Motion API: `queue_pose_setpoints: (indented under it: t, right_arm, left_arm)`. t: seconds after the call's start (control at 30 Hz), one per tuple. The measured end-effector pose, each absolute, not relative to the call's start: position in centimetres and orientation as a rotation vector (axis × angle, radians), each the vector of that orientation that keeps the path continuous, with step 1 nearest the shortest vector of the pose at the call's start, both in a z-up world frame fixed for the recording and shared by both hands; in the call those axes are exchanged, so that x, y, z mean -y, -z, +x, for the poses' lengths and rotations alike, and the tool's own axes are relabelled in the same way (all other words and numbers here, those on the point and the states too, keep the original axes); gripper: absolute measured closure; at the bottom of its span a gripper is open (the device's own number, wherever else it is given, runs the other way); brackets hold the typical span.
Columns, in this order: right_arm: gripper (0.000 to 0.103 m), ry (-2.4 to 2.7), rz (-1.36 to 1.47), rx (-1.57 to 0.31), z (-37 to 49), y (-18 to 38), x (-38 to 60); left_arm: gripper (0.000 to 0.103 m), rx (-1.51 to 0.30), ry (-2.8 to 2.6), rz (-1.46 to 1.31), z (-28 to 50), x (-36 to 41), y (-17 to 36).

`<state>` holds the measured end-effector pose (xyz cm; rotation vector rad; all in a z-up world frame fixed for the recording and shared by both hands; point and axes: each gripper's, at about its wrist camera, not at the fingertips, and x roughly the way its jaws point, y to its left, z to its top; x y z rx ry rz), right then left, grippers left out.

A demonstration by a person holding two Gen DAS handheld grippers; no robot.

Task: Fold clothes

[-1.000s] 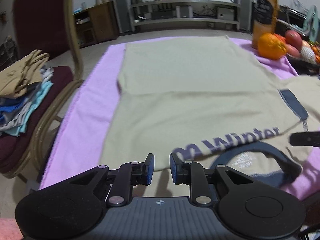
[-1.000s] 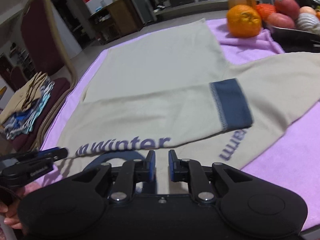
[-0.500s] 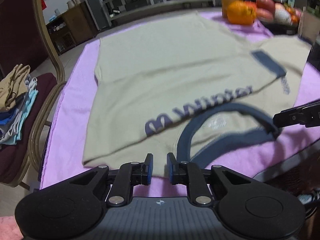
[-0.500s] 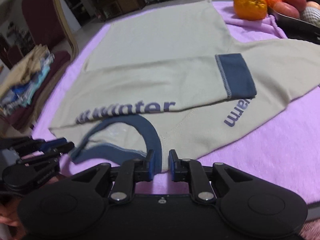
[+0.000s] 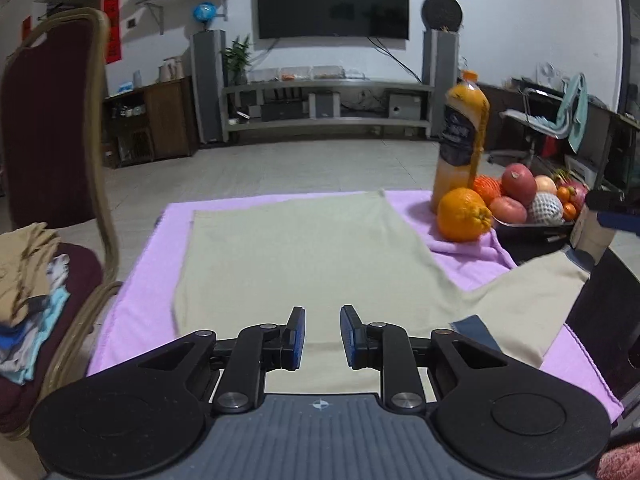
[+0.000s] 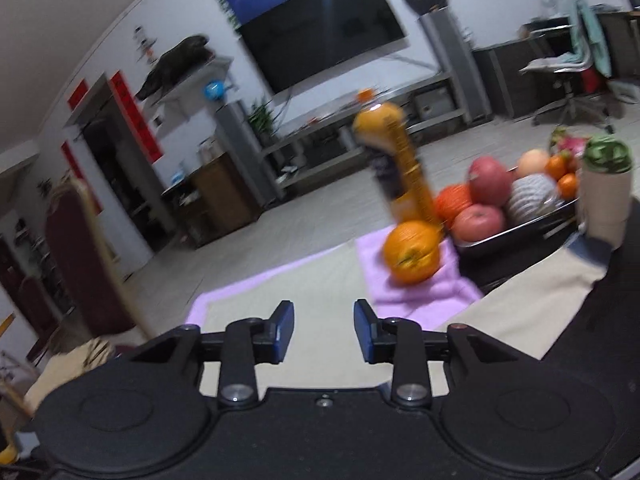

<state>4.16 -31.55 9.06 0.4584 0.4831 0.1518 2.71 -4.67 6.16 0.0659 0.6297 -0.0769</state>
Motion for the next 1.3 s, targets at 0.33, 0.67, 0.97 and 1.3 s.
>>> queue_pose_setpoints:
  t: [0.33,0.67,0.97,1.3]
  right_arm:
    - [0.051,0.258,0.657,-0.502,12.2,-0.1,46.2]
    - [0.079,0.536,0.571,-0.658,19.7,7.7,53.3]
    - [0.077,0.545,0.450,-0.710,23.9,9.8,53.1]
    - [0.096,0.497,0.216,-0.609,23.0,6.3,47.8]
  left_arm:
    - [0.080,-0.828,0.097,0.119,9.5,12.4,0.2]
    - [0.080,-0.883,0.142,0.159,11.4,14.9,2.7]
    - [0.079,-0.878,0.169,0.182,11.5,15.7,3.5]
    - [0.079,-0.841,0.156,0.162,10.1,13.8,1.7]
